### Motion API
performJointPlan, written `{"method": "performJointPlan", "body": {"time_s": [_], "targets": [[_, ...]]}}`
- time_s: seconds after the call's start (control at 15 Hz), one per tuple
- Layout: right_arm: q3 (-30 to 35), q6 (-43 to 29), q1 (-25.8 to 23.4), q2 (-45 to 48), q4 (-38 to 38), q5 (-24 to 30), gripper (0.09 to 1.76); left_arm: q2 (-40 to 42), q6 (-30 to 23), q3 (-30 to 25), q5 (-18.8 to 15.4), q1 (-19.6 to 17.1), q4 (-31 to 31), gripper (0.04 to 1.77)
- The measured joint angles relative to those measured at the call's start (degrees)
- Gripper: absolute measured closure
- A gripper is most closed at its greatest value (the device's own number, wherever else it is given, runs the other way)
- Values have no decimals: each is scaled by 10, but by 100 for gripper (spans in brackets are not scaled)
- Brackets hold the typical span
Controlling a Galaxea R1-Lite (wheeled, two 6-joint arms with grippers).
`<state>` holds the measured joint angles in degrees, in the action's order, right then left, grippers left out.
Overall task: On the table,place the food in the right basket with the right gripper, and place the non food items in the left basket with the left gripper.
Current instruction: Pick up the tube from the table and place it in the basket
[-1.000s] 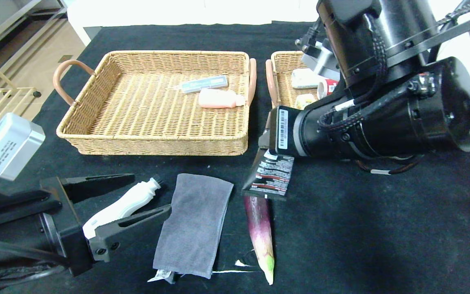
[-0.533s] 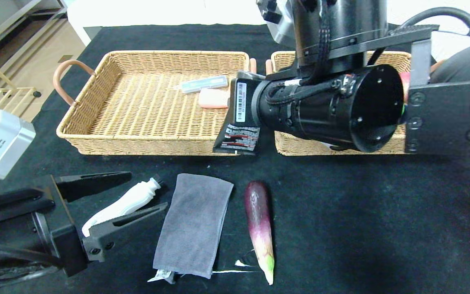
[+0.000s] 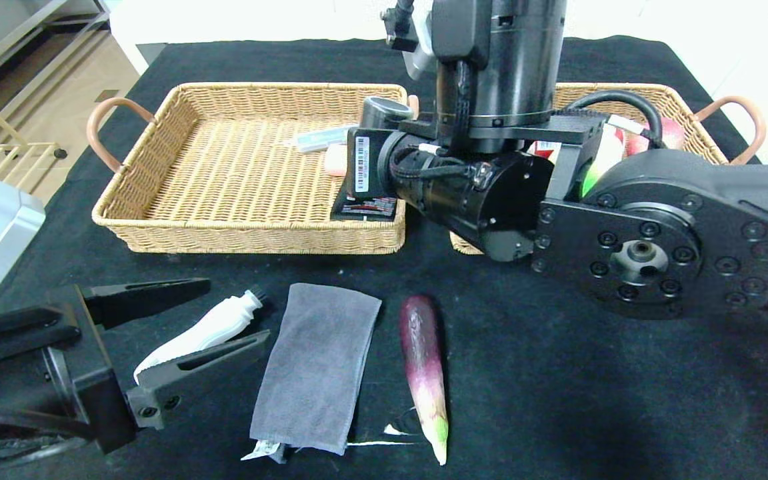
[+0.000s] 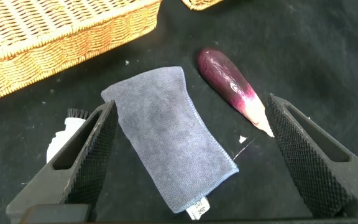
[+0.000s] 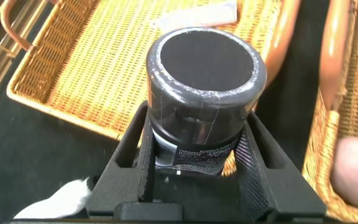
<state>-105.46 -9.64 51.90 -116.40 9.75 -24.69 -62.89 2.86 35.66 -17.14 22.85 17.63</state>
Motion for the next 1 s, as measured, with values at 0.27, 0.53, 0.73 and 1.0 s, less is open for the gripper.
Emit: {"method": "performJointPlan", "body": {"time_s": [0.27, 0.53, 0.73, 1.0], "targets": [[-1, 47, -2, -19, 98, -1, 104, 0, 0, 0, 0, 0, -1, 9], [-1, 94, 1, -38, 146, -2, 104, -1, 0, 0, 0, 0, -1, 9], [-1, 100, 0, -47, 149, -2, 104, -2, 0, 0, -1, 0, -1, 9], [0, 101, -4, -52, 144, -5, 91, -3, 0, -1, -1, 0, 0, 9]]}}
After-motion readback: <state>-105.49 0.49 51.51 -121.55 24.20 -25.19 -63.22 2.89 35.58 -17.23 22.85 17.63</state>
